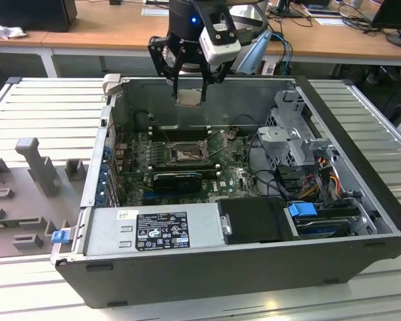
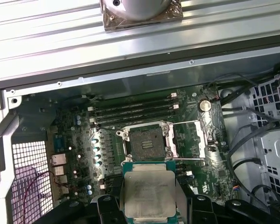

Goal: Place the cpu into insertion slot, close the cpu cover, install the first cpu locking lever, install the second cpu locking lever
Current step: 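Place the cpu into insertion slot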

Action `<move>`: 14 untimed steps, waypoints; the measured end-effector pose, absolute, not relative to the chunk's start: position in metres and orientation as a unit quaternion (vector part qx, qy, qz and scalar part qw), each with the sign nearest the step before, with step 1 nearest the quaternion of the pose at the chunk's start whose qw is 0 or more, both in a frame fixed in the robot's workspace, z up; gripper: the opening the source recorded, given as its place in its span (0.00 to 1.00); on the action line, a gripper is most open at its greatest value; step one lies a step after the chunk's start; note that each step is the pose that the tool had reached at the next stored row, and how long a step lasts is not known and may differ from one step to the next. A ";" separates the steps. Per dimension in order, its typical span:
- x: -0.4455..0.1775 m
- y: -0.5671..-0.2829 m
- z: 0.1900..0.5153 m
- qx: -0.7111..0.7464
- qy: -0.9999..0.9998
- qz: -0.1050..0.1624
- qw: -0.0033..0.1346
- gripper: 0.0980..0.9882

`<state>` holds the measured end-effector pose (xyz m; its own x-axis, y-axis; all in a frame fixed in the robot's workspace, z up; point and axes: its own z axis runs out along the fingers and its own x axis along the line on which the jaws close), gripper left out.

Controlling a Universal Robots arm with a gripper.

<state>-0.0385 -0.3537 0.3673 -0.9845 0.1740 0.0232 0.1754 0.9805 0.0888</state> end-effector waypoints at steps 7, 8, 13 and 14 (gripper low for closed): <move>-0.038 -0.354 0.367 -0.095 -0.994 -0.045 0.007 0.49; -0.038 -0.354 0.367 -0.097 -0.994 -0.045 0.007 0.49; -0.038 -0.354 0.367 -0.127 -0.991 -0.045 0.006 0.49; -0.038 -0.354 0.367 -0.135 -0.990 -0.045 0.005 0.49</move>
<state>-0.0385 -0.3536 0.3665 -0.9636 0.2664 0.0229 0.2674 0.9596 0.0870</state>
